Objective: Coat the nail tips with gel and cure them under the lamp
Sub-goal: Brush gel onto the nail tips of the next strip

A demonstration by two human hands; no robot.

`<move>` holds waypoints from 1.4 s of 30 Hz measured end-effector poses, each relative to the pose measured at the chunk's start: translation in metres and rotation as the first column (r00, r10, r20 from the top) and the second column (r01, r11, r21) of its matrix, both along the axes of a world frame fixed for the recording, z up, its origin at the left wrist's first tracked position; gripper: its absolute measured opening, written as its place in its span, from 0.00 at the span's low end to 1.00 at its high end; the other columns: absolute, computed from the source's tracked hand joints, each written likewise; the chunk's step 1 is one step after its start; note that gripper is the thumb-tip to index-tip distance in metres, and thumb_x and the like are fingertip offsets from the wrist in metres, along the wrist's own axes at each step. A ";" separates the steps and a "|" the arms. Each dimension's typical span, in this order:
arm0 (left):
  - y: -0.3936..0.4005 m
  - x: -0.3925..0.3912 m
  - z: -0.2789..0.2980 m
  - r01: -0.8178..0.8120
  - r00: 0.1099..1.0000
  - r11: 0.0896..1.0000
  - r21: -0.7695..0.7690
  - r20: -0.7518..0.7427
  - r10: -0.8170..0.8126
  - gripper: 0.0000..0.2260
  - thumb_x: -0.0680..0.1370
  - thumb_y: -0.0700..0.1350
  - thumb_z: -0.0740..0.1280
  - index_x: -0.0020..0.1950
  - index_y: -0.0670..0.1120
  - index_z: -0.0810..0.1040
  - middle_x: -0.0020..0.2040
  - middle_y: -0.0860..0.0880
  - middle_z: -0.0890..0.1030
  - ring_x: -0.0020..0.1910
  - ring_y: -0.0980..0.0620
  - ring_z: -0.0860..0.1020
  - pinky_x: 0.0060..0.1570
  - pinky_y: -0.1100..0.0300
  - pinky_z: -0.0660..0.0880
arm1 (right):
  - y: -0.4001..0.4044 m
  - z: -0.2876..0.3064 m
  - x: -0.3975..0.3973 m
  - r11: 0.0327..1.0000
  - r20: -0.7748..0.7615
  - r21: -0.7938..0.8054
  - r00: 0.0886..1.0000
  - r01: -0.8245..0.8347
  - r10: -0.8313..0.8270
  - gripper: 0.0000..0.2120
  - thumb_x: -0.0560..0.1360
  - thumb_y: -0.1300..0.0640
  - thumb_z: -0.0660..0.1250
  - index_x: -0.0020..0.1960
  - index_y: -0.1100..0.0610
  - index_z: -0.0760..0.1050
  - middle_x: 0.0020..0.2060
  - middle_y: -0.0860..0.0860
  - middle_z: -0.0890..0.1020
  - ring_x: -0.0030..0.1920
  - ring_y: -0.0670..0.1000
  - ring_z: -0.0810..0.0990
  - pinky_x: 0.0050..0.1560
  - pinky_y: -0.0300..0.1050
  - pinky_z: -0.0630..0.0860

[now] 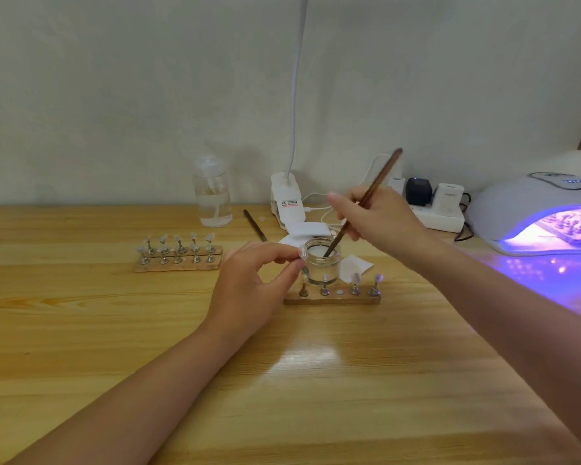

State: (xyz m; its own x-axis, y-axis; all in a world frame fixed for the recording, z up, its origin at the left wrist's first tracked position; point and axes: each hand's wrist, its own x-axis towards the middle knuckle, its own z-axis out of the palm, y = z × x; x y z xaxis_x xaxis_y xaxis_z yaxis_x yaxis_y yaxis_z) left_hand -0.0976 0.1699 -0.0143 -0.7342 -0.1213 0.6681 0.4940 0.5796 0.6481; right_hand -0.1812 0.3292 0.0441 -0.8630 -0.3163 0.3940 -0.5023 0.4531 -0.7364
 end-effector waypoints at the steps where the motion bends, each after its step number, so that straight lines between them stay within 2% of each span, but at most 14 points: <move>1: 0.000 0.000 0.000 0.000 1.000 1.000 0.004 0.003 -0.001 0.09 0.71 0.41 0.72 0.42 0.56 0.80 0.38 0.60 0.80 0.42 0.59 0.77 0.56 0.42 0.69 | -0.003 -0.002 -0.002 0.999 -0.017 0.040 1.000 0.013 -0.012 0.19 0.76 0.47 0.63 0.32 0.59 0.75 0.18 0.45 0.73 0.22 0.37 0.71 0.27 0.27 0.65; 3: 0.000 -0.001 -0.001 -0.001 1.000 1.000 0.014 0.010 0.001 0.06 0.70 0.40 0.72 0.42 0.52 0.81 0.38 0.59 0.80 0.42 0.58 0.77 0.56 0.42 0.69 | -0.009 -0.006 -0.004 0.993 -0.053 0.112 0.998 0.033 -0.027 0.21 0.75 0.46 0.64 0.32 0.61 0.76 0.19 0.46 0.75 0.24 0.37 0.73 0.29 0.30 0.67; 4: 0.000 -0.001 -0.001 -0.003 1.000 1.000 0.015 0.011 0.002 0.05 0.70 0.40 0.72 0.42 0.51 0.82 0.38 0.59 0.80 0.42 0.58 0.77 0.56 0.41 0.69 | -0.012 -0.007 -0.005 0.989 -0.072 0.145 0.997 0.040 -0.030 0.21 0.74 0.45 0.65 0.31 0.61 0.75 0.20 0.47 0.75 0.26 0.39 0.75 0.31 0.35 0.69; 6: 0.000 -0.001 -0.001 -0.003 1.000 1.000 0.008 0.013 0.003 0.05 0.70 0.40 0.72 0.42 0.50 0.82 0.38 0.59 0.80 0.42 0.58 0.77 0.56 0.41 0.69 | -0.017 -0.010 -0.006 0.977 -0.105 0.207 0.994 0.051 -0.029 0.21 0.73 0.44 0.66 0.31 0.61 0.74 0.22 0.48 0.74 0.31 0.46 0.77 0.35 0.43 0.71; 9: 0.000 -0.001 0.000 -0.003 1.000 1.000 0.003 0.013 0.003 0.06 0.70 0.40 0.72 0.42 0.52 0.81 0.37 0.60 0.80 0.42 0.58 0.77 0.56 0.42 0.70 | -0.020 -0.011 -0.006 0.965 -0.150 0.258 0.989 0.051 -0.012 0.21 0.73 0.45 0.66 0.31 0.60 0.75 0.23 0.48 0.71 0.29 0.48 0.72 0.33 0.43 0.68; 12: 0.000 0.000 0.001 -0.007 1.000 1.000 0.006 0.017 0.007 0.07 0.70 0.41 0.72 0.41 0.54 0.81 0.37 0.61 0.80 0.42 0.59 0.77 0.56 0.42 0.69 | -0.018 -0.006 -0.006 0.983 -0.176 0.177 0.984 0.048 -0.016 0.21 0.73 0.46 0.67 0.30 0.60 0.73 0.21 0.48 0.69 0.26 0.46 0.69 0.31 0.41 0.66; 14: 0.000 0.000 0.000 -0.014 1.000 1.000 -0.001 0.021 0.014 0.07 0.70 0.41 0.72 0.41 0.53 0.81 0.37 0.61 0.79 0.42 0.59 0.77 0.57 0.45 0.70 | -0.013 0.000 -0.008 0.995 -0.173 0.074 0.983 0.072 -0.058 0.20 0.73 0.47 0.68 0.27 0.58 0.71 0.18 0.46 0.71 0.23 0.42 0.70 0.29 0.35 0.67; 17: 0.000 0.000 0.000 0.004 0.999 1.000 0.031 0.046 -0.006 0.12 0.70 0.40 0.72 0.40 0.58 0.79 0.38 0.61 0.80 0.43 0.60 0.77 0.52 0.65 0.70 | -0.004 0.006 -0.012 0.997 -0.119 -0.017 0.989 0.081 -0.082 0.19 0.74 0.49 0.67 0.27 0.55 0.71 0.16 0.44 0.72 0.21 0.38 0.71 0.25 0.27 0.65; 19: 0.000 0.000 0.001 0.014 0.998 0.999 0.036 0.053 -0.016 0.12 0.71 0.39 0.72 0.40 0.57 0.79 0.39 0.60 0.80 0.43 0.60 0.78 0.47 0.72 0.70 | 0.001 0.006 -0.014 0.994 -0.077 -0.051 0.992 0.099 -0.103 0.19 0.74 0.50 0.67 0.27 0.55 0.70 0.16 0.44 0.72 0.22 0.38 0.70 0.28 0.29 0.67; 24: -0.001 0.000 0.000 0.036 0.998 0.999 0.026 0.060 -0.037 0.12 0.71 0.38 0.71 0.40 0.57 0.79 0.39 0.58 0.81 0.43 0.60 0.78 0.48 0.71 0.71 | 0.009 0.003 -0.016 0.984 0.032 -0.096 0.989 0.148 -0.145 0.21 0.75 0.50 0.66 0.26 0.55 0.69 0.15 0.44 0.72 0.21 0.37 0.70 0.35 0.39 0.67; 30: 0.000 0.000 0.000 0.032 0.998 0.999 0.017 0.059 -0.033 0.13 0.71 0.38 0.71 0.40 0.58 0.78 0.38 0.59 0.81 0.43 0.61 0.78 0.47 0.74 0.70 | 0.017 0.003 -0.018 0.980 0.054 -0.120 0.987 0.158 -0.153 0.22 0.75 0.51 0.65 0.25 0.55 0.69 0.16 0.44 0.71 0.22 0.38 0.69 0.33 0.39 0.65; 35: 0.000 0.001 0.001 0.043 0.998 0.999 0.018 0.054 -0.044 0.12 0.71 0.38 0.71 0.41 0.57 0.79 0.39 0.60 0.80 0.43 0.60 0.78 0.47 0.74 0.70 | 0.022 0.004 -0.018 0.965 0.054 -0.162 0.979 0.205 -0.198 0.21 0.75 0.51 0.65 0.25 0.54 0.69 0.16 0.44 0.73 0.28 0.45 0.73 0.36 0.41 0.69; 40: 0.000 0.001 0.002 0.050 0.997 0.999 0.011 0.055 -0.050 0.12 0.71 0.38 0.71 0.41 0.57 0.79 0.38 0.59 0.80 0.42 0.60 0.78 0.47 0.72 0.70 | 0.023 0.004 -0.018 0.937 0.061 -0.249 0.970 0.244 -0.236 0.21 0.75 0.49 0.65 0.25 0.54 0.68 0.15 0.44 0.72 0.21 0.38 0.70 0.34 0.40 0.66; 42: 0.000 0.001 0.002 0.050 0.997 0.999 0.009 0.054 -0.050 0.13 0.71 0.37 0.71 0.41 0.57 0.78 0.38 0.59 0.80 0.42 0.60 0.78 0.47 0.73 0.70 | 0.021 0.002 -0.017 0.930 0.085 -0.265 0.967 0.254 -0.239 0.21 0.75 0.48 0.65 0.26 0.54 0.69 0.16 0.44 0.72 0.21 0.38 0.70 0.33 0.39 0.65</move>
State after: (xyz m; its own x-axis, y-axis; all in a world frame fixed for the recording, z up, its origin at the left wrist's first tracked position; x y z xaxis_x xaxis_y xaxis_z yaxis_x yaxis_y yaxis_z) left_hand -0.0962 0.1699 -0.0123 -0.7748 -0.0887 0.6260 0.4860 0.5497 0.6794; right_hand -0.1980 0.3504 0.0465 -0.9210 0.0220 0.3890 -0.3594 0.3370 -0.8702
